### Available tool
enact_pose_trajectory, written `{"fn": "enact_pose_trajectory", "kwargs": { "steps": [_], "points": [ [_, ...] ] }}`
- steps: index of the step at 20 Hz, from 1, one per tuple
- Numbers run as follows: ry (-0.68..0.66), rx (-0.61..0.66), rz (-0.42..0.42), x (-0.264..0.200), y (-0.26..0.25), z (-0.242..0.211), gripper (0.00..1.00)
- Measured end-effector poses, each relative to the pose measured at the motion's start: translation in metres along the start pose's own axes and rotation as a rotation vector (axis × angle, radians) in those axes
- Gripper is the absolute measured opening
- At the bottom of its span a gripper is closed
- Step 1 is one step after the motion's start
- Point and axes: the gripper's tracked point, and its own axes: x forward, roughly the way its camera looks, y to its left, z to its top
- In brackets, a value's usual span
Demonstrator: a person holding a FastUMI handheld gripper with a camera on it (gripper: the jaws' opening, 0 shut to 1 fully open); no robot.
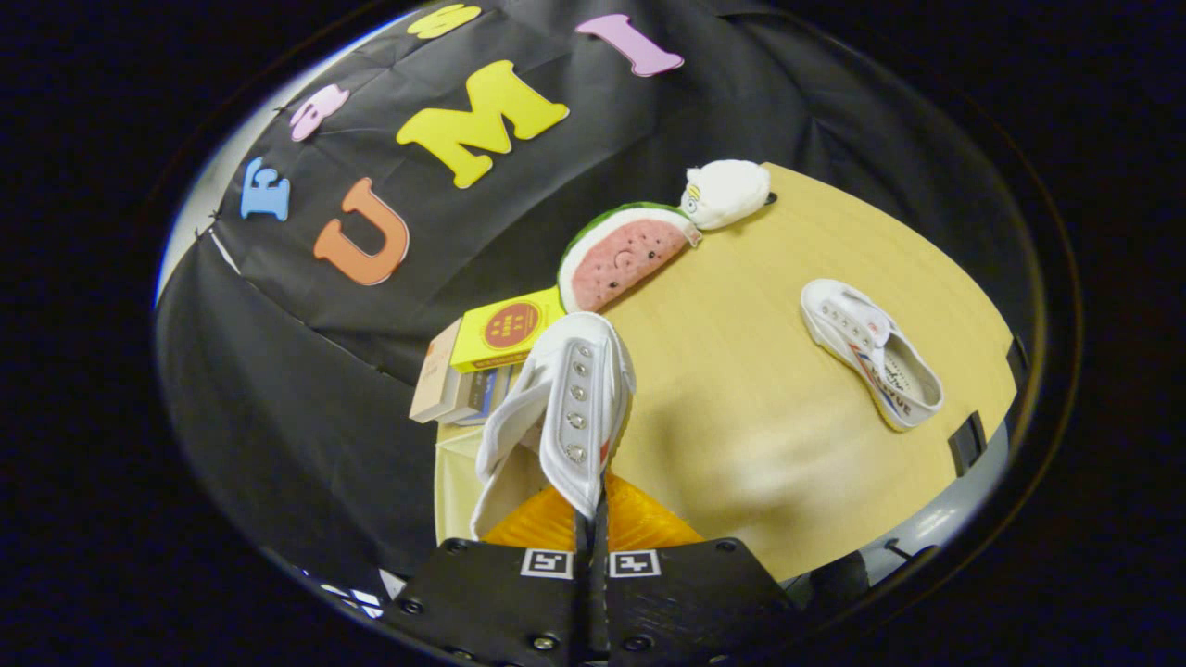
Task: Open the storage box then place both shoes into the box .Put the left shoe in first, then the right shoe, with the right side of both shoes facing outward in a uniform manner.
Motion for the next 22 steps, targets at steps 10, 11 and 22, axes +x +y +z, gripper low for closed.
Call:
{"fn": "enact_pose_trajectory", "kwargs": {
  "steps": [10, 11, 22],
  "points": [
    [0.063, -0.057, 0.054, 0.046, 0.122, -0.086, 0.00],
    [0.080, -0.066, 0.055, 0.052, 0.128, -0.096, 0.00],
    [0.057, -0.111, 0.000, 0.108, 0.123, -0.134, 0.00]
  ]
}}
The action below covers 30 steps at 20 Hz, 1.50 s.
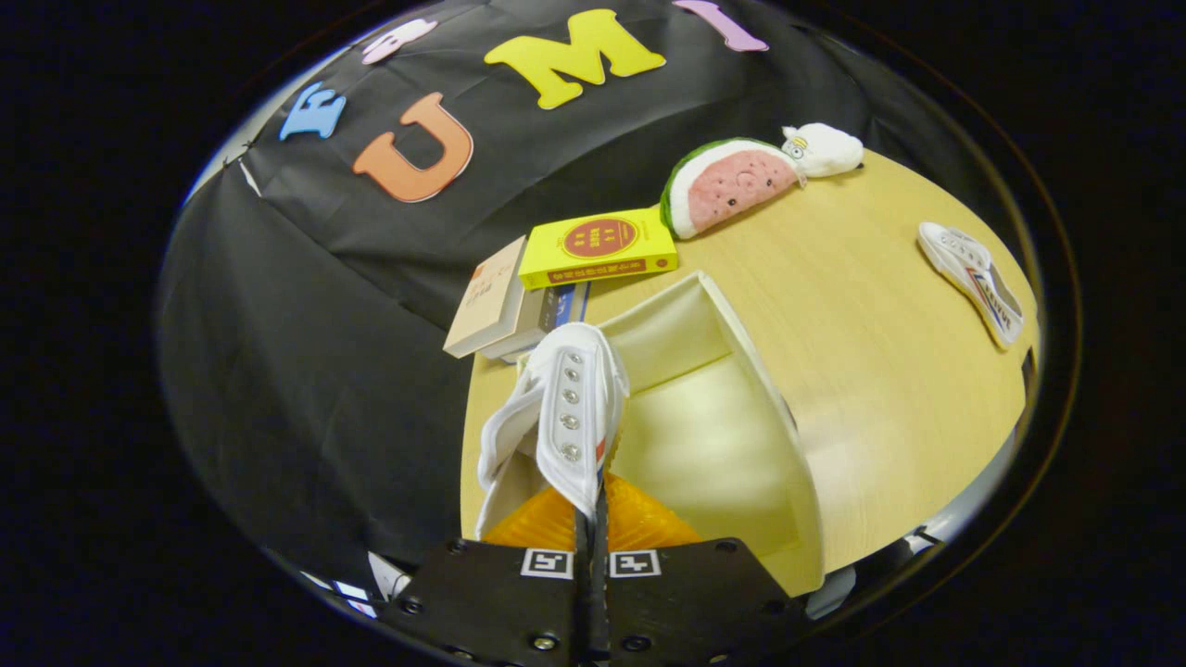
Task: Open the storage box then place both shoes into the box .Put the left shoe in first, then the right shoe, with the right side of both shoes facing outward in a uniform manner.
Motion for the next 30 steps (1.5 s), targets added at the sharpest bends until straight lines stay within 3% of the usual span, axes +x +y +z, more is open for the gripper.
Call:
{"fn": "enact_pose_trajectory", "kwargs": {
  "steps": [7, 11, 15, 20, 27, 30],
  "points": [
    [-0.079, -0.058, -0.009, 0.018, -0.010, -0.014, 0.00],
    [-0.021, -0.061, 0.003, 0.033, -0.014, -0.037, 0.00],
    [0.006, -0.124, -0.008, 0.035, -0.013, -0.043, 0.81],
    [-0.071, -0.208, -0.025, 0.006, -0.020, -0.022, 0.83],
    [-0.346, -0.534, -0.109, -0.079, -0.042, 0.051, 0.97],
    [-0.405, -0.553, -0.112, -0.112, -0.065, 0.076, 0.97]
  ]
}}
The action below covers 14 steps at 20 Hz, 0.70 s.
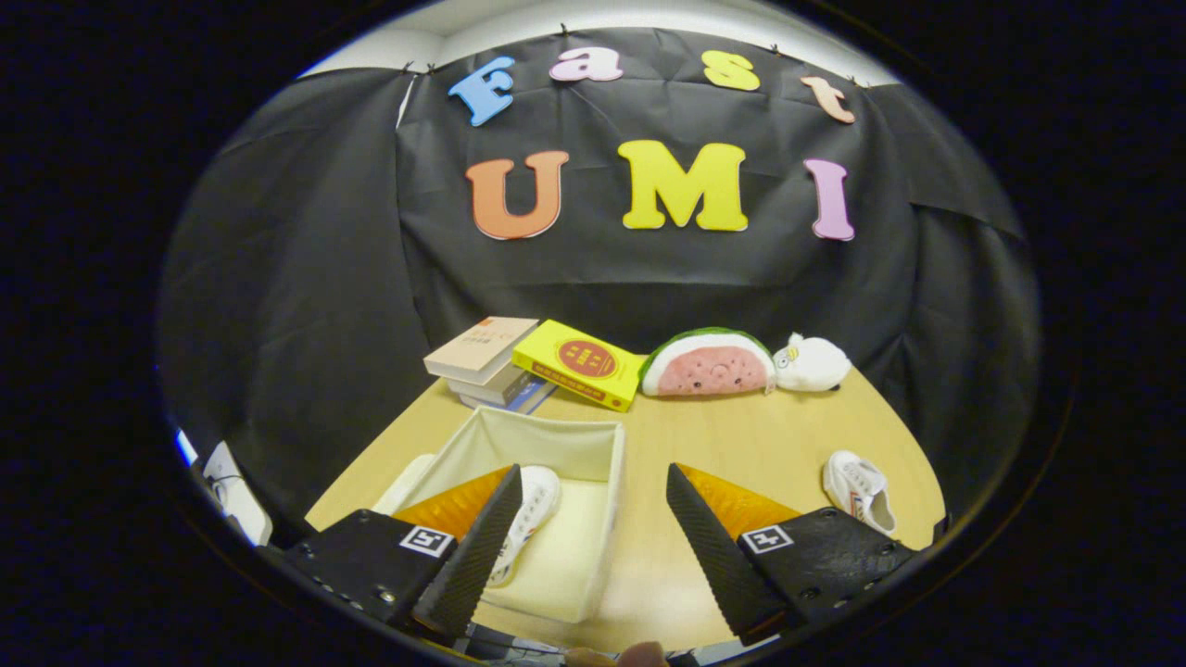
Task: Open the storage box then place both shoes into the box .Put the left shoe in first, then the right shoe, with the right side of both shoes facing outward in a uniform manner.
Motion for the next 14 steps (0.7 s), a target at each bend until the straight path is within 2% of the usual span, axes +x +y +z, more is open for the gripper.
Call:
{"fn": "enact_pose_trajectory", "kwargs": {
  "steps": [3, 8, 14],
  "points": [
    [0.001, 0.026, -0.017, -0.016, -0.050, 0.003, 0.97],
    [0.027, 0.103, -0.100, -0.035, -0.178, -0.006, 0.96],
    [0.095, 0.076, -0.169, -0.041, -0.321, -0.041, 0.96]
  ]
}}
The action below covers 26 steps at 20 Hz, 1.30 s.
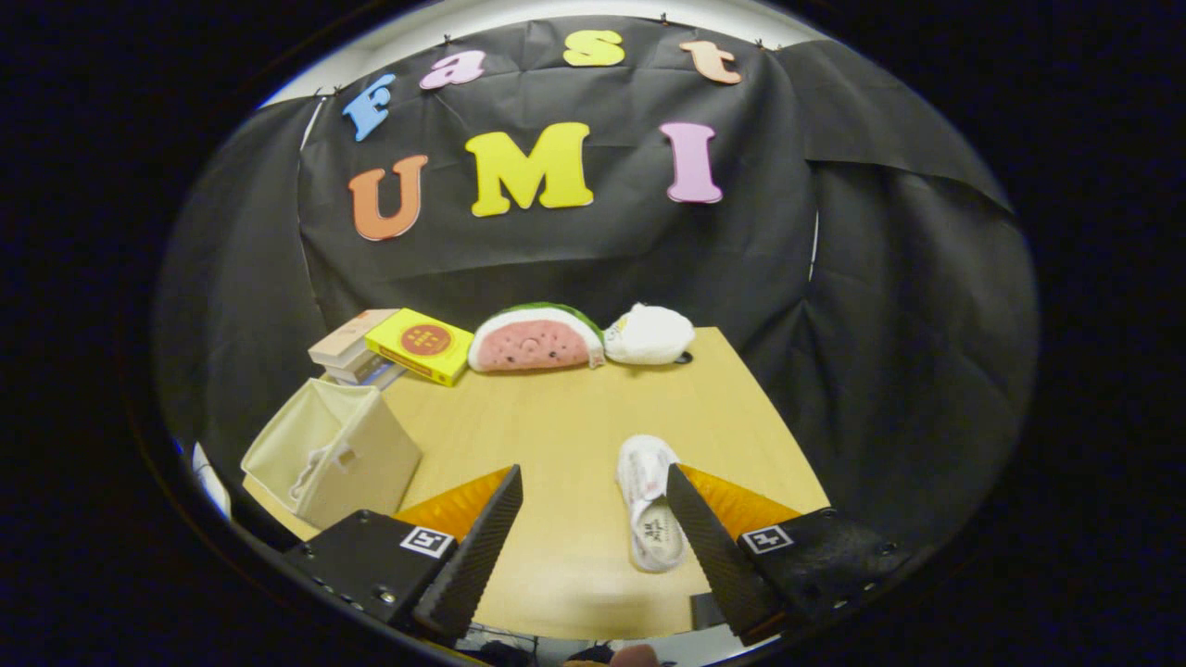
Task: Open the storage box then place both shoes into the box .Put the left shoe in first, then the right shoe, with the right side of both shoes facing outward in a uniform manner.
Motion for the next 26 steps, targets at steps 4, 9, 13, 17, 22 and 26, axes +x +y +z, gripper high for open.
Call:
{"fn": "enact_pose_trajectory", "kwargs": {
  "steps": [4, 9, 13, 17, 22, 26],
  "points": [
    [0.071, -0.028, -0.007, 0.037, -0.054, -0.033, 0.96],
    [0.187, -0.049, 0.026, 0.093, -0.079, -0.078, 0.96],
    [0.252, -0.052, 0.061, 0.137, -0.086, -0.100, 0.96],
    [0.290, -0.038, 0.082, 0.168, -0.086, -0.105, 0.88],
    [0.329, -0.008, 0.115, 0.180, -0.079, -0.113, 0.53],
    [0.342, 0.007, 0.032, 0.185, -0.095, -0.116, 0.21]
  ]
}}
